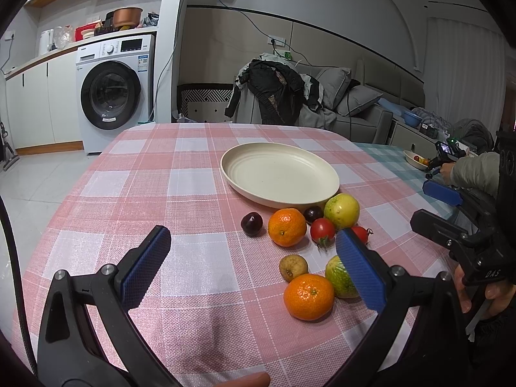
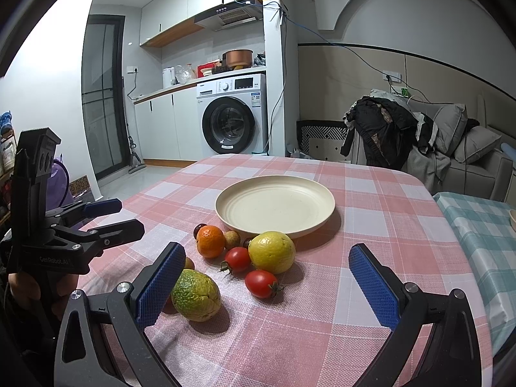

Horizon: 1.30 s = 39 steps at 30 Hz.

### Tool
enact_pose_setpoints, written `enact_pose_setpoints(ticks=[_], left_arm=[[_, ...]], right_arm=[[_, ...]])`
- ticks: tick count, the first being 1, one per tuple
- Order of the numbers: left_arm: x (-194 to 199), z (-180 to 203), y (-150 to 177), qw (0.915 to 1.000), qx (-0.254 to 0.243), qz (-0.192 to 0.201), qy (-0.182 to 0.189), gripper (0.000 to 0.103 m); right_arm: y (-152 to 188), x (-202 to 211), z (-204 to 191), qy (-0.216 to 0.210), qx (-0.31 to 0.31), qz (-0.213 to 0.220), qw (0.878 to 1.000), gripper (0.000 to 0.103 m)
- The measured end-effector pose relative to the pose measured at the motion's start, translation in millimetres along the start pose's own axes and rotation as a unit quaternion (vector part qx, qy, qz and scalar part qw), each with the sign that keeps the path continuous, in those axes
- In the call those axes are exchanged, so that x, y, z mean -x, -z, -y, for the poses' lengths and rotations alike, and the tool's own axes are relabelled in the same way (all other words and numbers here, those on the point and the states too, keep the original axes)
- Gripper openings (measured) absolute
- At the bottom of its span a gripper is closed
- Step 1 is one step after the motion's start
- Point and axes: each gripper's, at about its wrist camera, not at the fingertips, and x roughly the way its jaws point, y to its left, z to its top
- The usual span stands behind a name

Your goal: Organize fruits

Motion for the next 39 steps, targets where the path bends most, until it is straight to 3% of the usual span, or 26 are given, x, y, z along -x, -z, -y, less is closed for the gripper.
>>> enact_pose_setpoints(ticks=[21,30,39], left_arm=[[0.0,-1.2,-0.7,1.0,0.002,-0.004,-0.004,0.102],[-8.2,2.4,-1.5,0.9993,-0.014,-0.03,-0.016,0.102],[-12.8,11.6,2.8,0.9972,-0.03,-0.069,-0.007,0.102]], right_arm=[[2.2,-0.2,3.2,-0.002,-0.002,-0.007,1.0,0.103],[0.8,-19.1,8.2,0.0,-0.013,-0.058,0.998,0.103],[-0.1,-28.6,5.9,-0.039,-0.032,-0.111,0.993,0.103]])
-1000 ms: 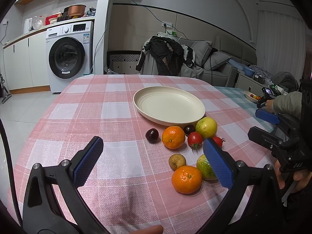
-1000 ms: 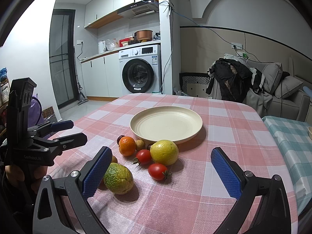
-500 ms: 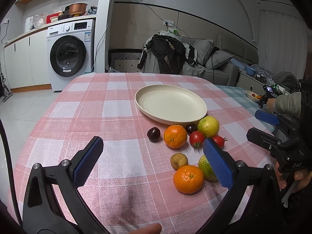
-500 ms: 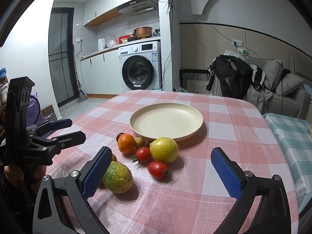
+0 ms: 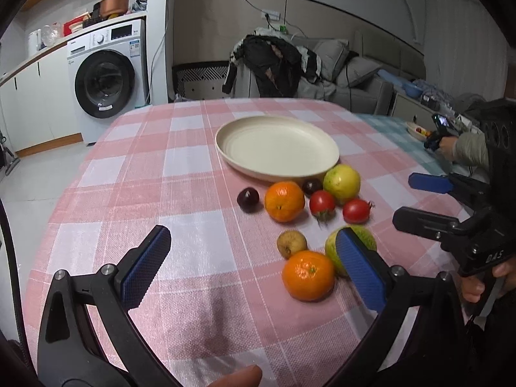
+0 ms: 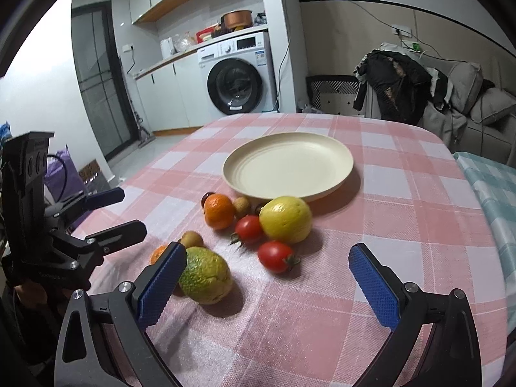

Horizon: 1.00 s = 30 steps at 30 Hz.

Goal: Organize fruits
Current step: 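Close the right tool on the green citrus while the left tool approaches the mandarin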

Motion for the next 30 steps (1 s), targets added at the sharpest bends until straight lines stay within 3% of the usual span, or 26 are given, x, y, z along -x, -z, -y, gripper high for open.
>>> enact_pose_setpoints(ticks=[2,5,13,22,30], left_arm=[[-3.6,1.8,2.4,0.9999,-0.001,-0.014,0.009,0.102],[-10.9,4.2,5.2,0.9993,-0.003,-0.032,0.019,0.102],[-23.2,5.6,11.3,0.9973,-0.013,-0.062,0.038,0.096],[-29.5,12.2,15.3,0.9944,-0.028,-0.087,0.053,0.087],[-33.9,12.7,15.6,0.9924,-0.026,-0.101,0.065,0.085]], right_arm=[[2.0,-6.1,-1.3,-0.026,-0.006,-0.025,0.999,0.094],[4.6,-14.0,-7.4,-0.033,0.003,-0.051,0.998,0.083],[10.2,-25.1,-18.9,-0.088,0.002,-0.076,0.993,0.082],[12.7,-41.7,-25.1,-0.105,0.002,-0.105,0.989,0.066],[12.9,-50.0,-27.5,-0.121,-0.006,-0.115,0.986,0.051]])
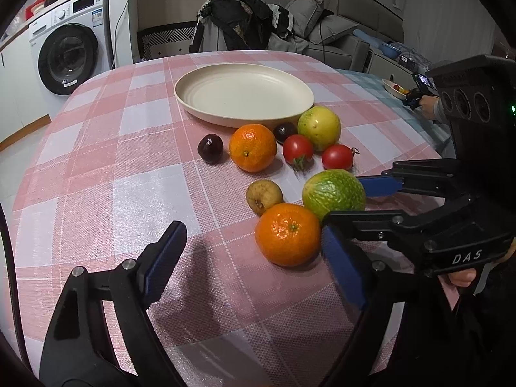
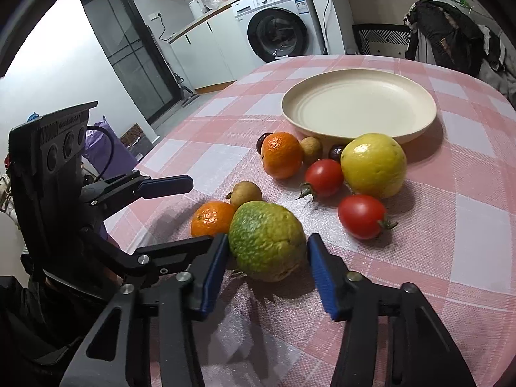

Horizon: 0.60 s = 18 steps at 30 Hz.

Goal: Organize fruits
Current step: 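Close the right tool on the green citrus while the left tool approaches the mandarin, then close the left tool on the mandarin while the right tool lifts the green citrus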

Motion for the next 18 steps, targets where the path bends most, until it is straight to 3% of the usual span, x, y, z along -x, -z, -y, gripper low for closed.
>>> enact_pose_setpoints(ticks=[9,12,18], left_arm=[[-3.3,0.6,-0.2,0.9998,0.0,-0.009,0.016,0.081],[-5.6,3.2,0.7,0.999,-0.001,-0.019,0.04,0.075],[-7.8,17.4,2.6,0.9981,-0.027,-0.025,0.05,0.046]], right_arm=[[3.2,13.5,2.7,0.016,-0.005,0.024,1.0,0.05],[3.8,20.3,6.2,0.02,-0.009,0.03,0.999,0.05],[6.7,25.3,7.9,0.022,-0.009,0.032,0.999,0.05]])
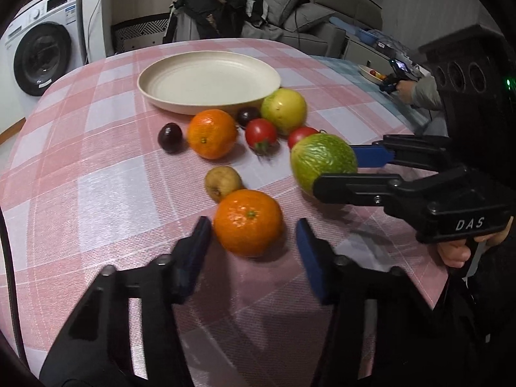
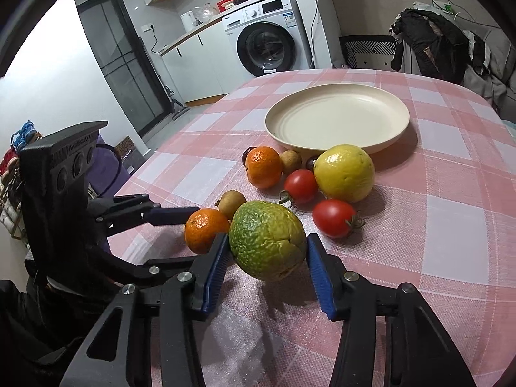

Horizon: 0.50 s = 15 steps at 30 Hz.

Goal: Organize fruits
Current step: 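Close the left tool on the mandarin while the right tool lifts the green citrus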

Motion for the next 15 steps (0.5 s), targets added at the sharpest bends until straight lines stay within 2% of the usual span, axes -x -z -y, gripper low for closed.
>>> enact_pose_setpoints(ticks=[2,6,15], left_arm=[[-0.9,1.5,-0.3,1.0,-0.004,0.0,-0.006,0.041],[0.0,0.1,1.1,1.0,0.0,0.002,0.0,0.04],[19.0,-4.2,-4.2,0.9992,0.004,0.04,0.004,0.04]], right_arm=[[0.2,0.4,-0.2,-0.002,-0.002,0.002,1.0,0.05],[1.8,1.8,-2.2,-0.003,0.001,0.005,1.0,0.05],[-0.6,13.1,0.1,0.018,0.0,0.027,0.999,0.05]])
